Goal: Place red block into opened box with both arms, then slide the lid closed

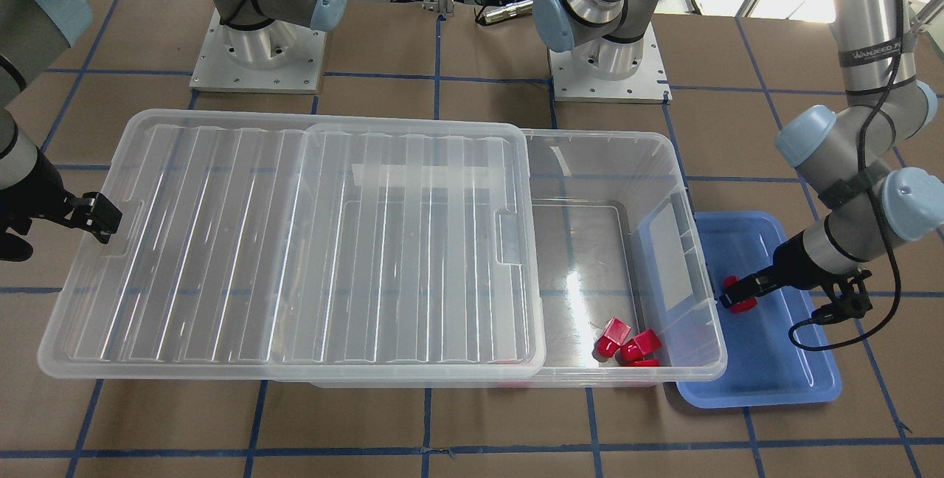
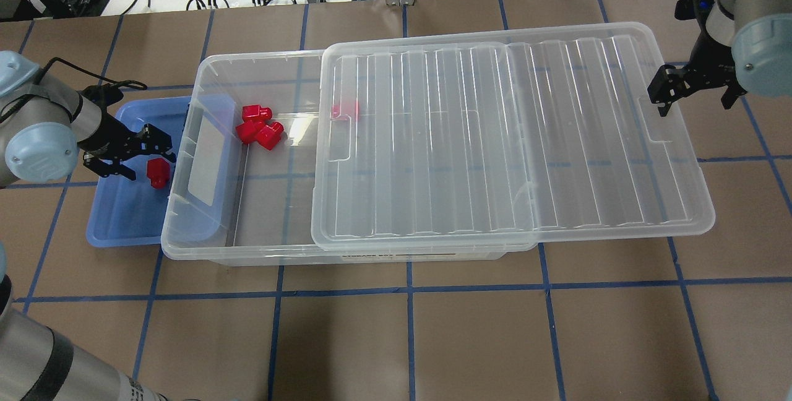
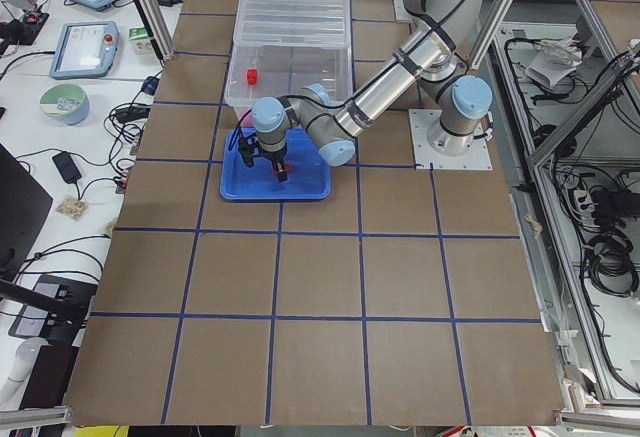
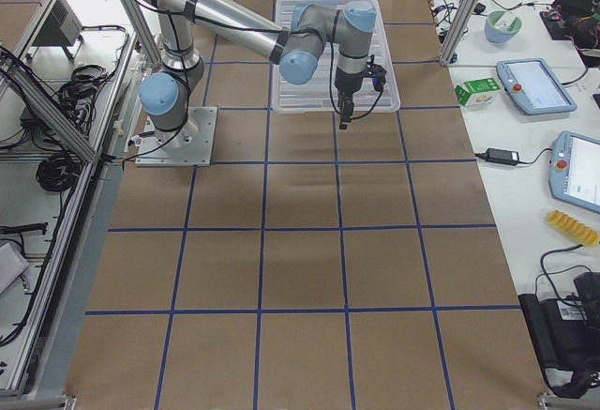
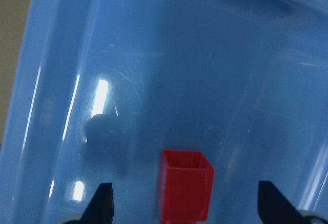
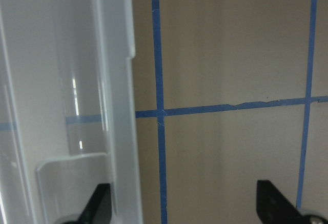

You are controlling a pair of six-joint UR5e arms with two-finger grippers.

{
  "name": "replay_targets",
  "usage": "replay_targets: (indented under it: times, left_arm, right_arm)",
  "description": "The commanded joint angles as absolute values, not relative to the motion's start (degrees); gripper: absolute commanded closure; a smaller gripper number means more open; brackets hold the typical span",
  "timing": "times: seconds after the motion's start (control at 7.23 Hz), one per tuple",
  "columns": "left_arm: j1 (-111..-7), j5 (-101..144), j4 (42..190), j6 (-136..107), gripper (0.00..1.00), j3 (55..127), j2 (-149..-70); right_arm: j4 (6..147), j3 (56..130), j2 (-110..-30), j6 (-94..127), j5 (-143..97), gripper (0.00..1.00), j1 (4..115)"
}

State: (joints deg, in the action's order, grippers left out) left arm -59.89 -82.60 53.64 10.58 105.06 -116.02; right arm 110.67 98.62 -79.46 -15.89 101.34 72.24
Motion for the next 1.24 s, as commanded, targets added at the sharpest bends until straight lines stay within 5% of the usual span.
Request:
replay_targets:
  times: [0.0, 0.14, 0.28, 0.69, 1.11]
  left_arm:
    - [-59.9, -82.6, 53.3, 9.0, 0.38, 105.0, -117.2]
    - [-59.9, -82.7, 53.4, 9.0, 0.74, 105.0, -117.2]
    - [-59.9, -84.2, 53.4, 8.9, 1.0, 104.8, -116.2]
    - [-60.6, -85.3, 56.3, 8.9, 1.0, 102.1, -113.0]
    - [-67.5, -85.5, 76.8, 8.9, 1.0, 91.4, -103.9]
  right_arm:
    - [110.5, 97.9, -79.6, -15.0, 100.6, 0.0, 72.5]
    - [109.9, 96.3, -80.2, -14.9, 98.4, 0.0, 73.0]
    - [106.1, 93.5, -82.0, -14.6, 96.0, 0.0, 73.4]
    - [91.6, 84.5, -86.8, -7.1, 93.1, 0.0, 79.3]
    - [92.2, 85.2, -87.4, 0.9, 88.0, 0.0, 89.3]
